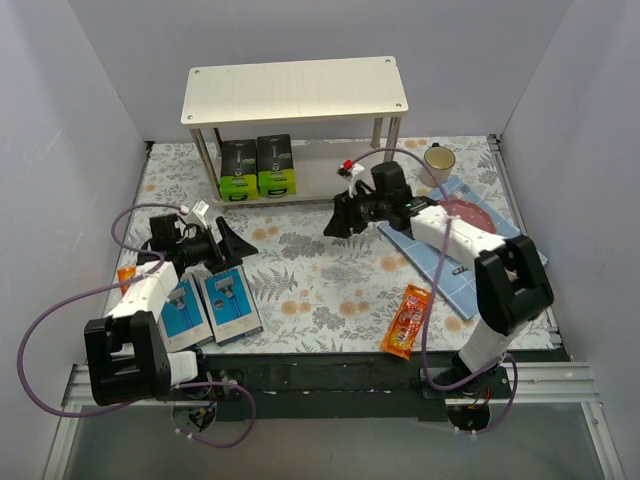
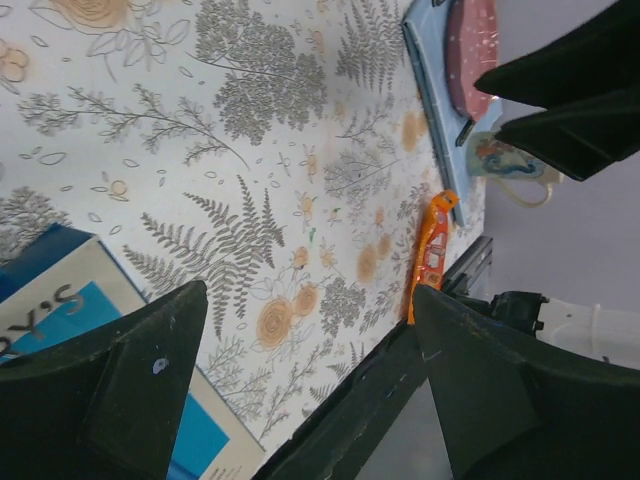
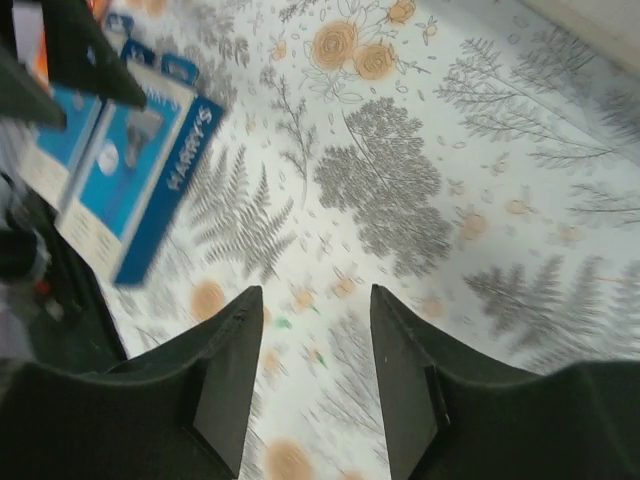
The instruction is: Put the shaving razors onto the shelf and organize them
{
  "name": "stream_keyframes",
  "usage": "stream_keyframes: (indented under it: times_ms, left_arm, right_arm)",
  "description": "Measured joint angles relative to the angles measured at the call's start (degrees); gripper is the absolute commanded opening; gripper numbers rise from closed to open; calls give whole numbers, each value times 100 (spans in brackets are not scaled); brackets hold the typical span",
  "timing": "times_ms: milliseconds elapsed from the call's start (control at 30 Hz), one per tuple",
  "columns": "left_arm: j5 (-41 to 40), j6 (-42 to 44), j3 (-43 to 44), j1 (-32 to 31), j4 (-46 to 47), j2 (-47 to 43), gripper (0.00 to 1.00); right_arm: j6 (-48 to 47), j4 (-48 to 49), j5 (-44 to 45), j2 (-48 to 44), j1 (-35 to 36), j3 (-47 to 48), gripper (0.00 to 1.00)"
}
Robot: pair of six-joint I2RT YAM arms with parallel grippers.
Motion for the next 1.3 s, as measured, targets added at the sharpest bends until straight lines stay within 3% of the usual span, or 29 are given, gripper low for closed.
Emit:
stream_keyframes:
  times_ms: [33,100,133,267,367,600,767,1100,1300]
  left_arm:
    - [94,-105,-101,-28,127,0,84]
    - [271,-317,-334,-125,387,-4,85]
    - [330,-398,-404,-192,481,-9,85]
    - [494,-595,-476,-374,798,-61,85]
    - [564,-658,-476,-385,968,-170,85]
    - [573,-664,-551,-385,1141,-426,86]
    - [546,-678,-664,-378,1121,-590,86]
    - [505,-673,-739,-208,1119,-612,86]
    - [498,-675,-741,-149,1119,-612,86]
  right_arm:
    - [-529,-293,-153,-289,-118,-52,57]
    - [-1668,-1180,-413,-675,-424,59,73]
    - [-2424,-1687,-518,-780,-588,177,95]
    - [-5611,-3823,-520,-859,-1126,483,97]
    - [-7641,-5025,-186,-1060,-1261,105,95]
    - [-10972,-6640,236,-2162,-1250,-970,90]
    - [-12013,-6773,535,-2546,-1141,-1670,91]
    - [-12485,-5978,909,-2192,-772,-2337,86]
    - [-12539,-5589,1036,-1882,-518,-2498,74]
